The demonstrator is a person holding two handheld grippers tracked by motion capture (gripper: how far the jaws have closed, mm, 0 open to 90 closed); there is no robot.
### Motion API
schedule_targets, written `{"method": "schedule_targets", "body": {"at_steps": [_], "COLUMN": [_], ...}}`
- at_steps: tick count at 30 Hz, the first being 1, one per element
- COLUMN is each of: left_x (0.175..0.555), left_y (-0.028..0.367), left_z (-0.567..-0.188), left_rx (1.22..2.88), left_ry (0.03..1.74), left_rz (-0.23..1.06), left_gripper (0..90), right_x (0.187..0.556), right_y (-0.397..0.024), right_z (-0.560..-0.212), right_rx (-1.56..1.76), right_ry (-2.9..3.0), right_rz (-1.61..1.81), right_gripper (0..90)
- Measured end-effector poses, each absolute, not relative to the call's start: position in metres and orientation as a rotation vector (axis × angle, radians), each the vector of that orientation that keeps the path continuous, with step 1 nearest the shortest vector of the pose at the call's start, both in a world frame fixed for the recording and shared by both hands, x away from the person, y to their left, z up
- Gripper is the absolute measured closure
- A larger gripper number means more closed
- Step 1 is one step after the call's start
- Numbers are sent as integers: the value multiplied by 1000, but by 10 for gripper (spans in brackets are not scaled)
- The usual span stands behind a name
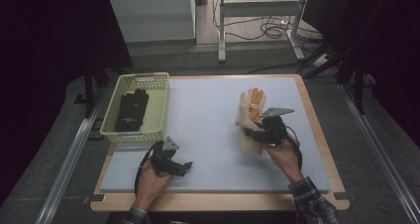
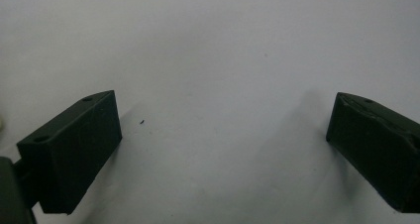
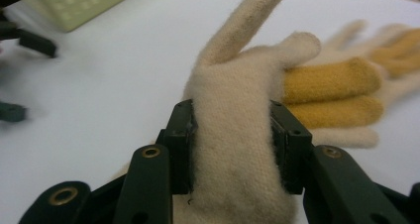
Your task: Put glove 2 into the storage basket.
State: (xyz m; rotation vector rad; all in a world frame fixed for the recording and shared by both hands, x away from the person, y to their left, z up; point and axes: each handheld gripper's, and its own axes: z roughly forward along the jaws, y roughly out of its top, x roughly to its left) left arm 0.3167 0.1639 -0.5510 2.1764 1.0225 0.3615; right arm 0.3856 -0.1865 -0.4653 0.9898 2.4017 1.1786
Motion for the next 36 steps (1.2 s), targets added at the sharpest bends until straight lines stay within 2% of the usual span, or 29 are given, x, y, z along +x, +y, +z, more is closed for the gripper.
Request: {"method": "schedule_targets", "body": {"at_steps": [9,12,15,17,21,23,25,27,29,36], "left_x": [317,316,316,317,317,317,317,317,317,317], "left_y": [164,164,164,164,164,164,164,164,164,164], "left_z": [-551,-551,-551,-551,-551,-551,-551,-551,-551,-551], "left_rx": [2177,2174,2174,2175,2176,2176,2176,2176,2176,2176], "left_ry": [1021,1024,1024,1023,1023,1023,1023,1022,1023,1022], "left_rz": [363,361,362,363,363,362,362,362,363,363], "left_gripper": [7,7,7,7,7,7,7,7,7,7], "right_x": [377,376,375,374,370,366,360,354,349,340], "right_y": [-133,-123,-120,-124,-144,-155,-165,-173,-178,-172], "right_z": [-495,-511,-521,-517,-501,-498,-500,-505,-511,-528], "right_rx": [963,967,969,964,965,969,968,961,963,937], "right_ry": [2483,2497,2527,2526,2487,2481,2497,2524,2546,2577], "right_rz": [1171,1123,1114,1132,1174,1161,1143,1138,1140,1161], "right_gripper": [572,497,357,316,312,335,503,612,676,699]}}
